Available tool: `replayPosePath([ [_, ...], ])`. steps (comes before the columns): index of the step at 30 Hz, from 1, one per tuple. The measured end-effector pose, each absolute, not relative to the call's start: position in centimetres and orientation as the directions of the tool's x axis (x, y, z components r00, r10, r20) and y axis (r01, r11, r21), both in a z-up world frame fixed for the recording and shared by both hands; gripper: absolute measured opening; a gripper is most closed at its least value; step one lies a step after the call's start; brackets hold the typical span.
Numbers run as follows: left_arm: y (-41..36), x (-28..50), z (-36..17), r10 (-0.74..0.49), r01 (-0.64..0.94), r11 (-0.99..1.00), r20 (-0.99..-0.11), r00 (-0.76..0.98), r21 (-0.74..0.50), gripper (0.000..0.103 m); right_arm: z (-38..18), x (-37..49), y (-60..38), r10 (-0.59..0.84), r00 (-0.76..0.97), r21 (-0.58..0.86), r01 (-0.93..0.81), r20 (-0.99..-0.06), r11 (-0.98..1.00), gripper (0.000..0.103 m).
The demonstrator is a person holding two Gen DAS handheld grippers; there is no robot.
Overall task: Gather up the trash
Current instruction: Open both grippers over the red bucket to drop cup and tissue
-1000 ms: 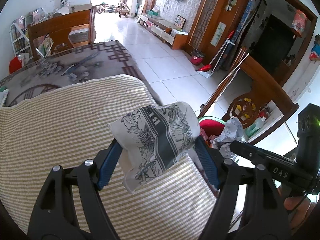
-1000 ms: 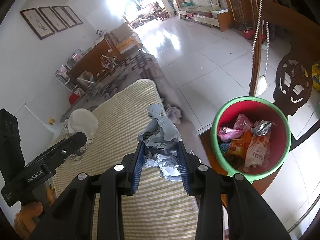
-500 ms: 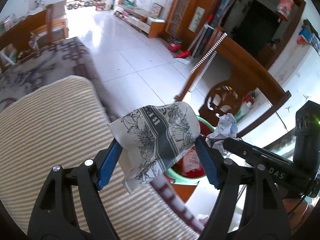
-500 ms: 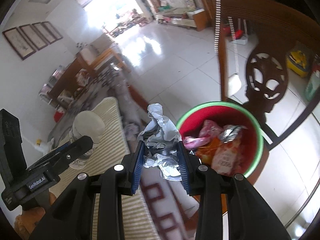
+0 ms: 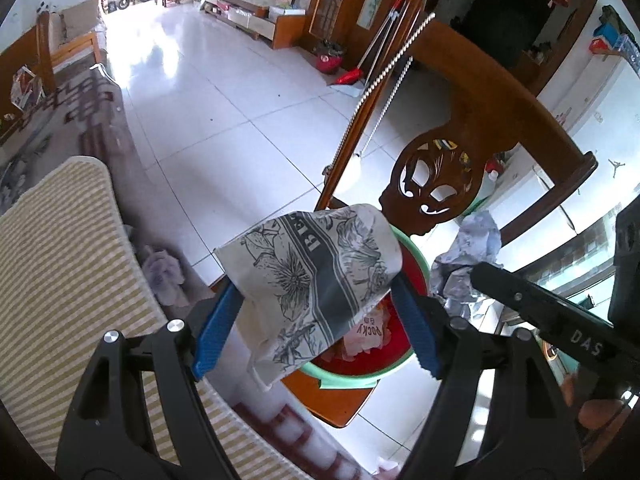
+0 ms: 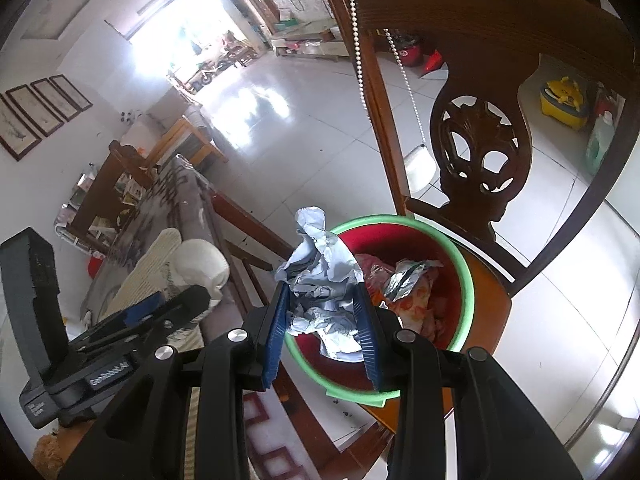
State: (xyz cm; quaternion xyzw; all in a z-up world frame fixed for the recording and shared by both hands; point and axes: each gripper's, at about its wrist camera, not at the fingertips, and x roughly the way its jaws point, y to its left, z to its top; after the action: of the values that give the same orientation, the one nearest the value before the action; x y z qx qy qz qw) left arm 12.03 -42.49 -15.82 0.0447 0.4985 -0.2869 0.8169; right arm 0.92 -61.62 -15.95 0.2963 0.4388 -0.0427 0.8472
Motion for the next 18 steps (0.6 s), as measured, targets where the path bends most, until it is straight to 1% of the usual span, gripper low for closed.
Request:
replayPosePath([
  [8, -43.8, 12.7, -17.3, -0.414, 0.517, 0.828, -0.858, 0.305, -0.216, 0.075, -16.8, 1.2, -62.6, 0.193, 0.602, 0.474, 0.352, -0.775, 0.807, 0.033],
  [11, -44.0, 12.9, -17.6, -0.419, 0.514, 0.827, -0.860, 0.291, -0.229, 0.077, -17.0, 1.2, -62.8, 0.190, 0.603, 0.477, 0.361, -0.775, 0.801, 0.036],
  [14, -44.1, 13.0, -17.9, -0.421, 0.509, 0.827, -0.861, 0.283, -0.237, 0.085, -17.2, 1.1, -63.1, 0.183, 0.607, 0.484, 0.379, -0.774, 0.789, 0.040],
  [18, -44.1, 12.9, -17.8, -0.426, 0.511, 0.826, -0.857, 0.289, -0.238, 0.091, -17.3, 0.6, -63.2, 0.178, 0.611, 0.492, 0.395, -0.772, 0.776, 0.048],
])
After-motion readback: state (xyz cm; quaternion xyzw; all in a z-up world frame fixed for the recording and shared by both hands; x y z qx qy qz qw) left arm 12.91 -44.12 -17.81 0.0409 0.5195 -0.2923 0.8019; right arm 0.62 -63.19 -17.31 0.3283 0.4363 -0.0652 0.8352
